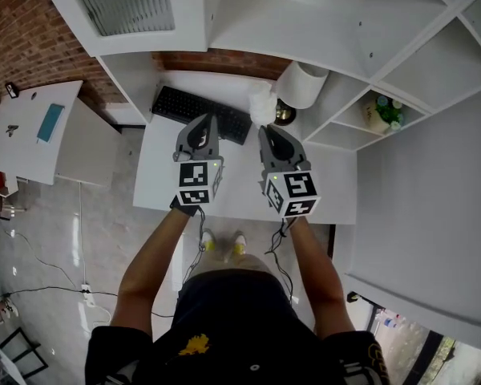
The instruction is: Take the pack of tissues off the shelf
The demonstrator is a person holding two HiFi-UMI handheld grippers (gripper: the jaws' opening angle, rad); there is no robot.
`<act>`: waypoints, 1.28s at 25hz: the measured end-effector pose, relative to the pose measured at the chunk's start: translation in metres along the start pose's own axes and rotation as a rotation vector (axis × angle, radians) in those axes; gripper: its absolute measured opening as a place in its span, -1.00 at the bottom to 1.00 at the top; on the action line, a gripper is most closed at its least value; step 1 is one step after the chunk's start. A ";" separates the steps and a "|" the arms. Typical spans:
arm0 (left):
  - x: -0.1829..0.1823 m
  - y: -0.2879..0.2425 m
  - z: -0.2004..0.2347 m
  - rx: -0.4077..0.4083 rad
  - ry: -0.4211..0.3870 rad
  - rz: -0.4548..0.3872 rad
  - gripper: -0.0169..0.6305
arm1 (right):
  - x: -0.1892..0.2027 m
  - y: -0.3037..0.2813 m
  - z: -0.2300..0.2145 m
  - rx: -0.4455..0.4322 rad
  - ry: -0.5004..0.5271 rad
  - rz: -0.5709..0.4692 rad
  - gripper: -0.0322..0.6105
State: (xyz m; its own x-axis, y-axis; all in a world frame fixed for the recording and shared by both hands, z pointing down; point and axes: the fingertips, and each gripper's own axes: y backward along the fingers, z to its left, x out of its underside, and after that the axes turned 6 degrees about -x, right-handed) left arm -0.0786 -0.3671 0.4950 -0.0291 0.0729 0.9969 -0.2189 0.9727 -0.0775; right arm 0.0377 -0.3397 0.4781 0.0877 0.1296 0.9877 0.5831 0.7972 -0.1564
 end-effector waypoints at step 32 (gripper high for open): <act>0.304 0.036 -0.027 0.012 0.155 0.553 -0.90 | 0.301 0.005 0.018 0.104 -0.267 0.501 -0.81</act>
State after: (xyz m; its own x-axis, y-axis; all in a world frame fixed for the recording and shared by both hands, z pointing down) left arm -0.0692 -0.3045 0.7951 0.0005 0.6021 0.7984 -0.2232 0.7783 -0.5869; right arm 0.0527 -0.2862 0.7745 0.1178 0.6399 0.7594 0.4392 0.6523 -0.6177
